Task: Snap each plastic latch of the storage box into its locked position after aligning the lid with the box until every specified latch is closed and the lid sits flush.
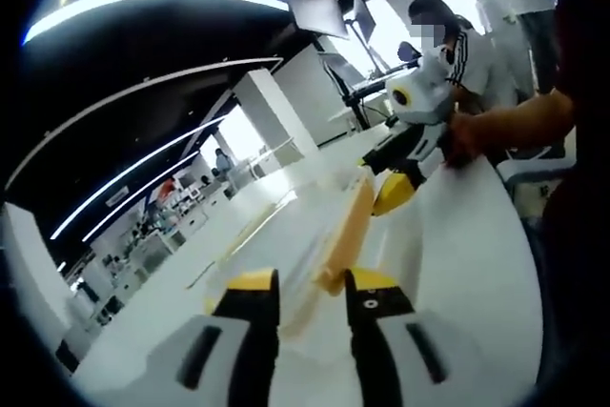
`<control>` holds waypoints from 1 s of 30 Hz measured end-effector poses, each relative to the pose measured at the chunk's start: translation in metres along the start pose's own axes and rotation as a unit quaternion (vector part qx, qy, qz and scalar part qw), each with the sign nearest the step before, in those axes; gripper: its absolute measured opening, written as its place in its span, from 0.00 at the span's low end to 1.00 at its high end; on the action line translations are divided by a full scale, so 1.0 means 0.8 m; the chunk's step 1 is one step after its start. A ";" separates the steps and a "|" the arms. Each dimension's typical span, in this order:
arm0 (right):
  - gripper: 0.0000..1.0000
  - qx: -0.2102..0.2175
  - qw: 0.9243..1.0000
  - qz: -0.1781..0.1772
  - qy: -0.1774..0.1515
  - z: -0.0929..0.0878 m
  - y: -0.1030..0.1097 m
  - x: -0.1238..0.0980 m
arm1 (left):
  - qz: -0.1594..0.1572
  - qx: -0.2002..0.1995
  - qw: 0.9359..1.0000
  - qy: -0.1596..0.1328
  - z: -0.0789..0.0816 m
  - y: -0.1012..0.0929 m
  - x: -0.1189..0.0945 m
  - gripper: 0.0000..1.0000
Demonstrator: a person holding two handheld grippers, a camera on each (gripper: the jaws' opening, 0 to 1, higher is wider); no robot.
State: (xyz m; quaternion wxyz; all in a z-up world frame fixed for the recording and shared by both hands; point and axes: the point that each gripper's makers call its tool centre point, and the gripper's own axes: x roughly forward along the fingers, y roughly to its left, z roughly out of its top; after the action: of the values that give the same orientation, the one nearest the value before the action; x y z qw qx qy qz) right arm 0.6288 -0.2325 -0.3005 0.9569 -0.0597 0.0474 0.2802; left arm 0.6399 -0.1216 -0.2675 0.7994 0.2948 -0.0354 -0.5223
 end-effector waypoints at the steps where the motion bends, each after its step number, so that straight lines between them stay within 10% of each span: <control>1: 0.47 0.000 1.000 0.000 0.000 0.000 0.000 0.000 | -0.002 0.005 1.000 0.004 -0.001 0.000 0.000 0.25; 30: 0.47 -0.006 1.000 -0.005 0.002 -0.002 -0.003 0.002 | -0.005 0.071 0.997 0.031 0.001 -0.009 0.002 0.18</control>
State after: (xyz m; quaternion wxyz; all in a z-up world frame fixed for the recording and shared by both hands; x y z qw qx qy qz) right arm 0.6311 -0.2336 -0.3017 0.9577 -0.0664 0.0470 0.2760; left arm 0.6340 -0.1251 -0.2709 0.7745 0.3670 -0.0463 -0.5132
